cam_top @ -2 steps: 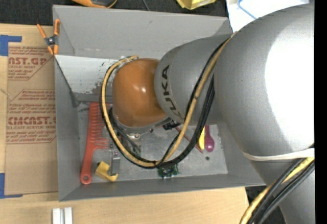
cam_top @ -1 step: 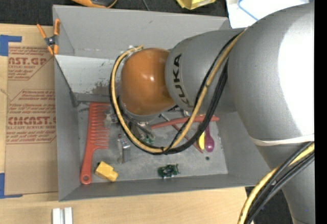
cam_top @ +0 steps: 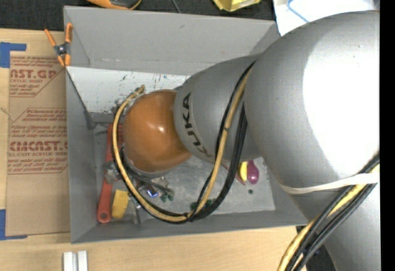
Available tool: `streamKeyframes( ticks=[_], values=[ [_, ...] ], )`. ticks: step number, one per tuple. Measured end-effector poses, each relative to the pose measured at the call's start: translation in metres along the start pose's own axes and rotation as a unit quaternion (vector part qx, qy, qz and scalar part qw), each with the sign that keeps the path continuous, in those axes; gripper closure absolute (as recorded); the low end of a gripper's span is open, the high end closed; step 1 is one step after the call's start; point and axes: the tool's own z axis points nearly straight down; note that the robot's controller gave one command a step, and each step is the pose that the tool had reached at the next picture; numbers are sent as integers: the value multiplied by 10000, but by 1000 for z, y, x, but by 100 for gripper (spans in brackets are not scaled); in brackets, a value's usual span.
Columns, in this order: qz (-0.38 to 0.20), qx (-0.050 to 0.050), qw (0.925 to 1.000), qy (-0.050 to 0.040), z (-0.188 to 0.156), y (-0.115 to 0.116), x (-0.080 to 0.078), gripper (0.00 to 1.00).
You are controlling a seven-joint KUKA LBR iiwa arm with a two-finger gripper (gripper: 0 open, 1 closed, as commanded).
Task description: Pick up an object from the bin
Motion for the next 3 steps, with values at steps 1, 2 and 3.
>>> streamKeyframes(
  ticks=[1,2,3],
  values=[
    [-731,25,9973,-92,2,0,2,0],
    [-2580,1,9661,-47,-14,5,-2,100],
    [-2578,0,9662,-47,-14,5,-2,100]
  ],
)
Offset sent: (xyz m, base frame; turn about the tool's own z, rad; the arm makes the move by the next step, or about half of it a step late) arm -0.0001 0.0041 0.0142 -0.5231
